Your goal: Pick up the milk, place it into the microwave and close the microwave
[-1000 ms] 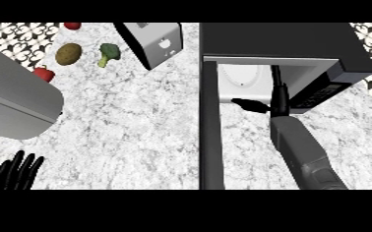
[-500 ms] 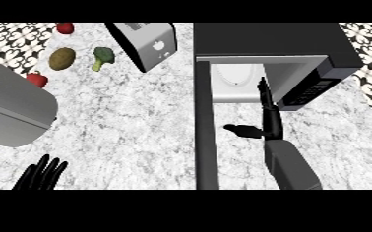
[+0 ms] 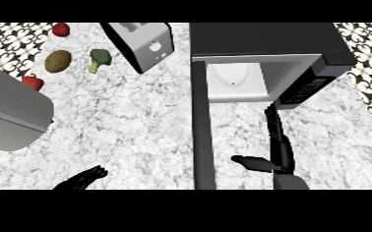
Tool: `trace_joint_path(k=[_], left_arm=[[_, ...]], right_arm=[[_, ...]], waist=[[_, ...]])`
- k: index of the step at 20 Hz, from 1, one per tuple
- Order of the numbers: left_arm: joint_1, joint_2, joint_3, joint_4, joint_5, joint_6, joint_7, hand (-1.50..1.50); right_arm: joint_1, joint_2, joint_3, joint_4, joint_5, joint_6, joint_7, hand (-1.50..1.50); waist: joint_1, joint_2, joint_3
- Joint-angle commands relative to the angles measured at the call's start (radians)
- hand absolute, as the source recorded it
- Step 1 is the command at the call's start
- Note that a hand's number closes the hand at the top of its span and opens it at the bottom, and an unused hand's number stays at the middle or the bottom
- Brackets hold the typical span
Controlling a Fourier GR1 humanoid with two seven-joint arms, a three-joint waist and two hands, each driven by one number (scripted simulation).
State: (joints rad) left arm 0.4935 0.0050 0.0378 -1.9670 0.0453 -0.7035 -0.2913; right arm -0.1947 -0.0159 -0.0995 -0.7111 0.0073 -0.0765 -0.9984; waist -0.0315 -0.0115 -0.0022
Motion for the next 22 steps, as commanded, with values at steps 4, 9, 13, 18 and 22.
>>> trace_joint_path(k=[4, 9, 13, 18, 22], left_arm=[[-0.105, -0.005, -0.076, 0.069, -0.120, 0.055, -0.015, 1.50], [-0.220, -0.005, -0.229, 0.093, -0.191, 0.153, 0.092, 1.50], [-0.348, -0.005, -0.290, 0.229, -0.283, 0.278, 0.048, 1.50], [-0.487, -0.005, -0.473, 0.358, -0.320, 0.450, 0.081, 1.50], [-0.597, -0.005, -0.554, 0.484, -0.342, 0.535, -0.005, 1.50]], right_arm=[[0.305, -0.074, 0.019, -0.378, -0.114, 0.197, 0.046, -1.50], [0.471, -0.042, 0.061, -0.649, -0.152, 0.169, 0.169, 1.50], [0.563, -0.095, 0.011, -0.803, -0.249, 0.224, 0.253, -1.50], [0.589, -0.169, -0.062, -0.822, -0.305, 0.292, 0.246, -1.50], [0.638, -0.175, -0.056, -0.900, -0.246, 0.252, 0.251, -1.50]], waist=[[-0.002, 0.003, -0.001], [0.012, 0.009, 0.001], [0.009, 0.010, 0.001], [0.015, 0.012, 0.002], [0.013, 0.012, 0.001]])
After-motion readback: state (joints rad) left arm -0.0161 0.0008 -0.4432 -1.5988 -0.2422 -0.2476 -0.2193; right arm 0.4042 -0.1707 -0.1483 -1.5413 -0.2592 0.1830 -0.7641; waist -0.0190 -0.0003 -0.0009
